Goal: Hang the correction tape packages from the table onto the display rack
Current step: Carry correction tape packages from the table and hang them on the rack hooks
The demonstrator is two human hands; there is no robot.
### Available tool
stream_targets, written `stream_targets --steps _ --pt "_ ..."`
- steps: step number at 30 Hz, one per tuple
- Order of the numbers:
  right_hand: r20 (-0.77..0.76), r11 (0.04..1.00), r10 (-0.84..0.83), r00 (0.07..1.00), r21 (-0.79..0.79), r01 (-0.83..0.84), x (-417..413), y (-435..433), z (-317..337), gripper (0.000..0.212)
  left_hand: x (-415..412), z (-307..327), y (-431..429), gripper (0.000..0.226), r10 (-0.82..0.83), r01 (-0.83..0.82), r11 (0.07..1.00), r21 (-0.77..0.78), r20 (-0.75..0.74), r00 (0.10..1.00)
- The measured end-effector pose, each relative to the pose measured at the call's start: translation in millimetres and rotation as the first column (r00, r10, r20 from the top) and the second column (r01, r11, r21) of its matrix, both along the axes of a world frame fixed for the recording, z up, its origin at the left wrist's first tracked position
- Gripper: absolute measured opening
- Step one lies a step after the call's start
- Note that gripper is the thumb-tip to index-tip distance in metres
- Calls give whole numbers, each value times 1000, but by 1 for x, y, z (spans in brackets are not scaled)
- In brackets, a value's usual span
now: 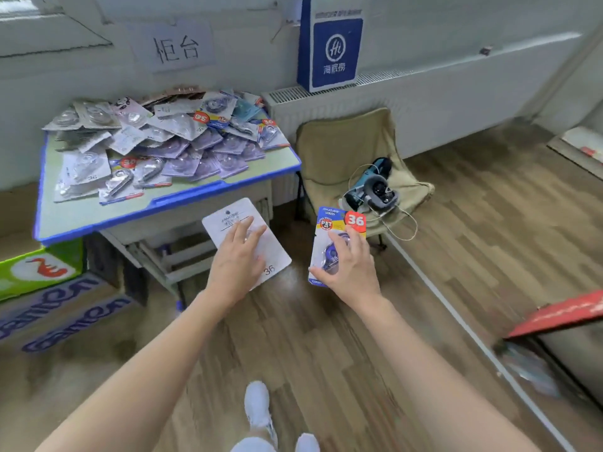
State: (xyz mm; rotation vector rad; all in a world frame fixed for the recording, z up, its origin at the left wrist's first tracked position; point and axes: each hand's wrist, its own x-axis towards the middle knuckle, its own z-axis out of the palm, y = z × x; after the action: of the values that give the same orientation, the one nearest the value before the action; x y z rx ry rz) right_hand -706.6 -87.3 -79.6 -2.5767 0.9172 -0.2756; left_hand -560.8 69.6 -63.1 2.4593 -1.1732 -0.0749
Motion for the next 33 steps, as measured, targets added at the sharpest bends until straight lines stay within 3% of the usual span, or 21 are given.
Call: stream_targets --steps 9,20,27,33 --pt "50 941 -339 940 3 339 -157 12 8 80 -118 6 -46 54 -329 330 942 -56 20 944" --pt "69 740 -670 739 -9 672 -359 36 10 80 -294 5 -106 52 -692 690 718 -92 17 722" --pt "147 619 -775 615 -24 785 -497 -3 17 78 -435 11 -176 51 -790 787 601 -140 39 611" --pt "129 597 -785 606 -104 796 -613 -60 31 79 -554 18 -240 53 -797 789 590 -175 33 603"
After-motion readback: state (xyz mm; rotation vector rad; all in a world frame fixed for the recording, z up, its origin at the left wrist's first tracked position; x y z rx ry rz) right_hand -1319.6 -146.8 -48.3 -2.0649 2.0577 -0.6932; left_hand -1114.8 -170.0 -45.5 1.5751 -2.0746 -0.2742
